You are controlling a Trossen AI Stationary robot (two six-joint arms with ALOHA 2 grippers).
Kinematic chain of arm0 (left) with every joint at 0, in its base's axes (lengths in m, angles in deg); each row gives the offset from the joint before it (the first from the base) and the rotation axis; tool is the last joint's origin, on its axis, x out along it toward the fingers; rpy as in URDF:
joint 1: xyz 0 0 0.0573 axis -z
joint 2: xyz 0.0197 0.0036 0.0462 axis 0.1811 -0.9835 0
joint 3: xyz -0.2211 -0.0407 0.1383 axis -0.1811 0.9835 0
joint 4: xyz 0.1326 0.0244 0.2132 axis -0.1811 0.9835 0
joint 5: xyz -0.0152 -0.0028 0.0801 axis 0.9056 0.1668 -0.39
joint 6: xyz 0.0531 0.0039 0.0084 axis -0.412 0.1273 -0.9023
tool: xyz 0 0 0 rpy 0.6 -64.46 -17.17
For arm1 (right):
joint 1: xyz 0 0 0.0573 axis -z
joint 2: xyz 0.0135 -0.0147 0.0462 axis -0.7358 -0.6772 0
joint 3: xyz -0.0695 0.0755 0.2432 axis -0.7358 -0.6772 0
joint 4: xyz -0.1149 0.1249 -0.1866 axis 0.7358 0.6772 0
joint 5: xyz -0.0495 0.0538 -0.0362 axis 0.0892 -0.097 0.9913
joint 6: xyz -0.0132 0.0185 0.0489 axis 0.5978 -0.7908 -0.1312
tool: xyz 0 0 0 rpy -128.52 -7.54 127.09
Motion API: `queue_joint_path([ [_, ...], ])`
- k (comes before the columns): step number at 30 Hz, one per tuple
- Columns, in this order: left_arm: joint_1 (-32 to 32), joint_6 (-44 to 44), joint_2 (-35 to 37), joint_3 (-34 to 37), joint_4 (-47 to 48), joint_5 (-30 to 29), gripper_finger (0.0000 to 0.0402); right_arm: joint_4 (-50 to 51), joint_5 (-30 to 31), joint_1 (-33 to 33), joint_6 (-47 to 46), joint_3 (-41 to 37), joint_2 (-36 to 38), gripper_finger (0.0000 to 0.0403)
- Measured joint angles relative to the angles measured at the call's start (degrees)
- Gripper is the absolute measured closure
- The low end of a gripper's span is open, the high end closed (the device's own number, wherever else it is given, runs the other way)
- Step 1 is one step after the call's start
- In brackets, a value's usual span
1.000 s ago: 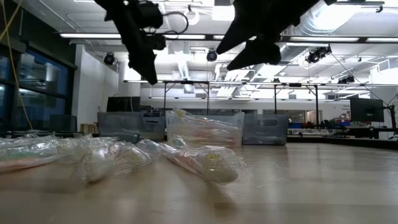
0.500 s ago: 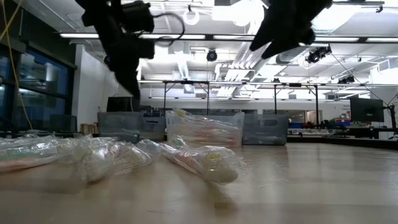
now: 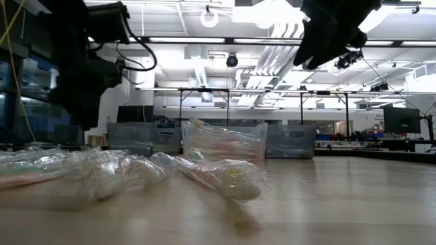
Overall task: Pick & Place Toothbrushes
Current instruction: Put the orange toothbrush into the transparent bin
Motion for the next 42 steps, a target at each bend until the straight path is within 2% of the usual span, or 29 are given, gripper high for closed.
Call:
queue_joint_path([
  [8,8.1,18.6,0.9,0.5,11.1,-5.8,0.0257,-0.6,0.0,-0.2,0.3,0.0,0.0,0.012],
  [15,14.3,29.5,0.9,0.5,14.7,-6.5,0.0257,-0.8,0.0,-0.2,0.4,0.0,0.0,0.0121],
  [22,18.8,37.6,-1.5,1.9,13.6,-7.6,0.0257,-0.8,-0.2,-0.2,0.4,0.0,-0.1,0.0121],
  [34,20.0,41.1,-8.7,2.6,11.4,-5.0,0.0257,-1.1,-0.2,-0.8,0.6,0.0,-0.1,0.0121],
  [42,19.9,39.2,-13.1,2.6,7.2,-4.1,0.0257,-1.9,-0.1,-2.5,0.5,0.0,-0.1,0.0121],
])
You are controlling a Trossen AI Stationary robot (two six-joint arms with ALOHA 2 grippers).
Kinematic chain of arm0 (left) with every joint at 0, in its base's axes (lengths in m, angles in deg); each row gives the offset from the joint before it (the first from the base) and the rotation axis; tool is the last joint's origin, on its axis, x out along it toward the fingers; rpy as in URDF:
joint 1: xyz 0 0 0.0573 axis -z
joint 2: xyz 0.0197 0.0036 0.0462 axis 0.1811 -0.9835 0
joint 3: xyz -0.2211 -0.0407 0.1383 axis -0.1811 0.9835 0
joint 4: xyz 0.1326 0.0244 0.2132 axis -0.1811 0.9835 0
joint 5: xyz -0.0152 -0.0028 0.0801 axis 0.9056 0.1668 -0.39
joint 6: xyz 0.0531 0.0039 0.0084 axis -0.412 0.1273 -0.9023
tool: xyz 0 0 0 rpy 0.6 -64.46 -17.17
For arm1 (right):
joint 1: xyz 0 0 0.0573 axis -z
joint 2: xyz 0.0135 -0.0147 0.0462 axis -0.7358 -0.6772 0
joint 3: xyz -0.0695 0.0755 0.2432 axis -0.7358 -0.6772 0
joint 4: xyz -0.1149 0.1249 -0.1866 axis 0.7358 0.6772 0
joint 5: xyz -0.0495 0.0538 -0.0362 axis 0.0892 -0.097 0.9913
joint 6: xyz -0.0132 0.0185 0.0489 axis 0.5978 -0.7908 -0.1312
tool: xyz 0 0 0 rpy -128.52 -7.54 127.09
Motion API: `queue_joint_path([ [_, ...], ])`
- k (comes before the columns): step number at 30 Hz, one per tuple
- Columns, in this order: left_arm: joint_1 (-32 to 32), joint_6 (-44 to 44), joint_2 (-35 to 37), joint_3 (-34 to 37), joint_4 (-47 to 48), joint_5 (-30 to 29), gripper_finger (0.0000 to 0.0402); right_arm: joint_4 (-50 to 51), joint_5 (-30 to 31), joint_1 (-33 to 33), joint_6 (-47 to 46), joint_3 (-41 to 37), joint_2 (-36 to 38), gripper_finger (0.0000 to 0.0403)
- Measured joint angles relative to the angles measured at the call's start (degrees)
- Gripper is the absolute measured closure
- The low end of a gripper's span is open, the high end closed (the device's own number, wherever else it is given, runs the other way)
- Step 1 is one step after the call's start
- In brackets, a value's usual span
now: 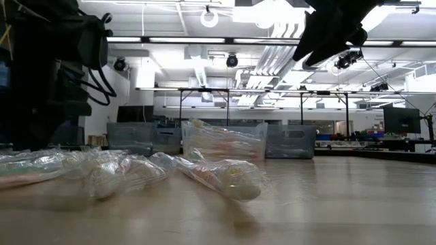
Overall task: Pick & Place Toothbrushes
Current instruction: Put the orange toothbrush into the transparent bin
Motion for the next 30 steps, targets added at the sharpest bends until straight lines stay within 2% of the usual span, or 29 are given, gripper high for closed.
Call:
queue_joint_path([
  [6,0.0,-1.1,-1.1,0.0,-0.7,0.6,0.028,-0.1,0.1,-0.1,0.0,0.0,0.0,0.0121],
  [14,0.0,-3.9,-1.1,0.0,-0.1,0.9,0.0385,-0.5,0.1,-0.1,-0.1,0.0,0.0,0.0121],
  [23,0.0,-8.9,-0.7,-2.1,-0.2,0.3,0.0384,-1.7,0.1,-0.1,-0.1,0.0,0.0,0.0121],
  [26,0.0,-13.7,-0.5,-5.4,-0.4,-2.4,0.0394,-2.2,0.1,-0.1,-0.1,0.0,0.0,0.0121],
  [30,0.0,-22.2,0.5,-10.9,-1.5,-9.0,0.0396,-5.1,0.1,0.2,1.3,0.0,-1.1,0.0121],
])
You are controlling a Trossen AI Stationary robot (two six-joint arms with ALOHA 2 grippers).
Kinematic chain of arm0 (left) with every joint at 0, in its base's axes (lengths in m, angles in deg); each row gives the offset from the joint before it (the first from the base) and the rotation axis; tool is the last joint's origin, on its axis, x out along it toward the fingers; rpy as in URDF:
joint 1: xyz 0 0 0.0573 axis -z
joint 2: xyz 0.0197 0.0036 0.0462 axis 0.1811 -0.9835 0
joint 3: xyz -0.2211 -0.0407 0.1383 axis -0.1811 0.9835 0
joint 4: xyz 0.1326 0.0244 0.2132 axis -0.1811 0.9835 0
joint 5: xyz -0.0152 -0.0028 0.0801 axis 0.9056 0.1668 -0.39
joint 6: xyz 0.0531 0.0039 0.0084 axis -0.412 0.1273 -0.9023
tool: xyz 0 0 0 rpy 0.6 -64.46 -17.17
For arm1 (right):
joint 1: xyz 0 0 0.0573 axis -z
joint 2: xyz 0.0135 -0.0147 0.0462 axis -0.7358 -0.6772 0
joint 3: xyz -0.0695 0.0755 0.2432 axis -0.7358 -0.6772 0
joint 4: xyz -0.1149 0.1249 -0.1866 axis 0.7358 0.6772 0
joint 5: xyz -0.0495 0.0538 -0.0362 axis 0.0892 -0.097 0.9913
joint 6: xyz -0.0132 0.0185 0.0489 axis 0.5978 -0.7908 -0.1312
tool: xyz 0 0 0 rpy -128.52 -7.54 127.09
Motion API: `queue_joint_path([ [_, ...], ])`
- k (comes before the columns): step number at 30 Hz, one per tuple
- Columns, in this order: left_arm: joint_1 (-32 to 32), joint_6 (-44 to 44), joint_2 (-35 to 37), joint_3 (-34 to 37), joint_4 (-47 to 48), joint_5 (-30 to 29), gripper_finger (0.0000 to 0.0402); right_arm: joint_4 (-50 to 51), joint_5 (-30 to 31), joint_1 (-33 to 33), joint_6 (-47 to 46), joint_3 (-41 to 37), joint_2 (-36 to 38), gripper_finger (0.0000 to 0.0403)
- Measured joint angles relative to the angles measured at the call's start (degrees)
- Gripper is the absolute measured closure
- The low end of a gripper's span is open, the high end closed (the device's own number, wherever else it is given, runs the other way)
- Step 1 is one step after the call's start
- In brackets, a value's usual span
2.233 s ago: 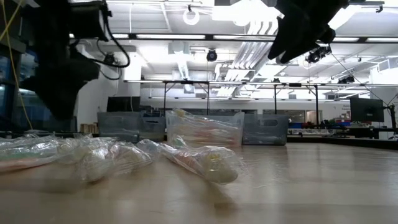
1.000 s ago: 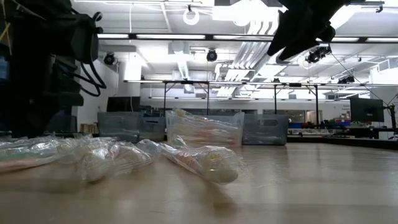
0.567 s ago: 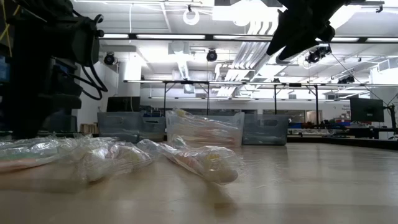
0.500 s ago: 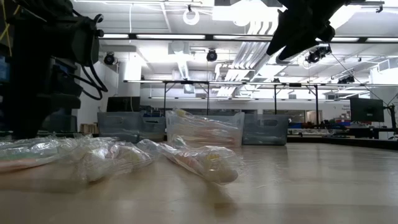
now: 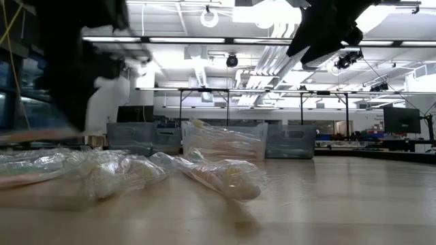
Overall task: Pick & Place Toothbrushes
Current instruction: Put the orange toothbrush into the transparent bin
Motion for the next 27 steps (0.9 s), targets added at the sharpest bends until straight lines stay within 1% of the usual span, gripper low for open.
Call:
queue_joint_path([
  [2,0.0,-4.8,0.8,-2.8,-0.8,-3.5,0.0395,-2.5,-0.2,0.0,2.0,0.0,-1.3,0.0121],
  [6,0.0,-16.9,2.0,-7.0,-6.9,-9.7,0.0395,-10.3,-0.1,0.0,7.8,0.0,-5.3,0.0121],
  [8,-0.7,-23.8,2.5,-8.0,-13.1,-10.7,0.0395,-15.5,-0.5,0.1,11.7,0.0,-7.4,0.0121],
  [11,-2.5,-32.8,2.9,-8.2,-21.8,-9.8,0.0395,-24.0,-1.5,0.4,18.0,0.0,-9.8,0.0121],
  [14,-5.1,-41.3,2.8,-8.2,-28.3,-7.4,0.0395,-31.9,-5.5,1.5,23.0,0.0,-11.3,0.0121],
  [16,-6.8,-45.7,2.8,-8.2,-32.9,-5.2,0.0395,-35.5,-8.1,2.5,25.3,0.0,-11.8,0.0121],
  [20,-9.9,-53.1,2.8,-8.2,-40.2,0.2,0.0395,-41.3,-13.2,5.4,27.1,0.0,-13.1,0.0121],
  [24,-12.9,-59.6,2.8,-8.2,-47.1,7.8,0.0395,-46.5,-16.4,8.1,29.1,0.0,-16.0,0.0121],
  [27,-14.9,-62.0,2.5,-8.2,-51.7,13.8,0.0395,-51.5,-18.6,9.8,30.7,0.0,-18.4,0.0121],
])
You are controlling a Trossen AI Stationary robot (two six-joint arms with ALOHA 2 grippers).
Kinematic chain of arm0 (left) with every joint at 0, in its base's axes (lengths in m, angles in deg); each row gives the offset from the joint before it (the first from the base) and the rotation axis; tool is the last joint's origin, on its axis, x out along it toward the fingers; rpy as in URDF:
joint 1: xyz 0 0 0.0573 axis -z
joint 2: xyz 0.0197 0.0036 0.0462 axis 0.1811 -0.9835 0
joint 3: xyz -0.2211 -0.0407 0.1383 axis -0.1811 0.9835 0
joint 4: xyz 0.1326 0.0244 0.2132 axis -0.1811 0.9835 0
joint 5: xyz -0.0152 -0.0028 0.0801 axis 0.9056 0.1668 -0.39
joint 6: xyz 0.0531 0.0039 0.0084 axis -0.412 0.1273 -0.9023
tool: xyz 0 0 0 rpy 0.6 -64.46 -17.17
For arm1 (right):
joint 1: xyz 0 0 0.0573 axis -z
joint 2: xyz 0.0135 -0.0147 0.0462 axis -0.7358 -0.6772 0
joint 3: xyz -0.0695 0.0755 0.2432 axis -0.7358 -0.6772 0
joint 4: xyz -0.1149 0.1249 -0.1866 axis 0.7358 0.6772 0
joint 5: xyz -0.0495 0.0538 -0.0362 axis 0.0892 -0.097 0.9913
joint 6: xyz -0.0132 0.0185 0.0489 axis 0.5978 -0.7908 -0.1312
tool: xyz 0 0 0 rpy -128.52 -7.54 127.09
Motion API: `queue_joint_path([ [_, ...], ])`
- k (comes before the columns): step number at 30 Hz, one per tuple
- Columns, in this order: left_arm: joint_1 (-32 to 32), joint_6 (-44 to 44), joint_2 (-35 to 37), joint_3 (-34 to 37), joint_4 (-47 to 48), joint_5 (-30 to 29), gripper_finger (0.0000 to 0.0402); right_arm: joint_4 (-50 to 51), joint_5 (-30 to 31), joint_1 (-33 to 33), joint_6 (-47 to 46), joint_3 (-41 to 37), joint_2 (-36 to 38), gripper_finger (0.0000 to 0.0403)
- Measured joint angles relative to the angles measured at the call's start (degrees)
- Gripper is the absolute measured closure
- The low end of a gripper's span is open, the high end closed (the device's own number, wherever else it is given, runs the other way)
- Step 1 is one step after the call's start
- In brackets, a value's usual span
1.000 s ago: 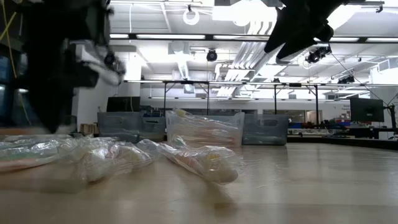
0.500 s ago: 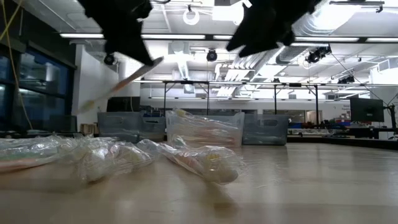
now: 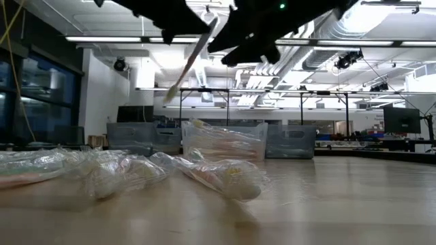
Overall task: Pick & Place Toothbrushes
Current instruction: Put the orange toothbrush into the transparent bin
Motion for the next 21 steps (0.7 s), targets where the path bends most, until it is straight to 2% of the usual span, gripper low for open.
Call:
queue_joint_path([
  [4,-2.5,-1.2,-0.1,0.0,-1.6,4.2,0.0396,-6.0,-2.8,1.7,1.2,0.0,-2.5,0.0121],
  [9,-4.7,-1.3,-0.1,0.0,-2.2,6.6,0.0396,-9.5,-6.8,3.1,2.3,0.0,-2.8,0.0131],
  [12,-5.7,-2.1,-0.1,0.0,-2.8,9.0,0.0396,-11.2,-8.5,3.7,3.4,0.0,-2.8,0.0159],
  [21,-6.6,-3.0,-1.9,0.1,-6.4,13.1,0.0396,-13.3,-10.6,6.6,4.0,0.0,-2.8,0.028],
])
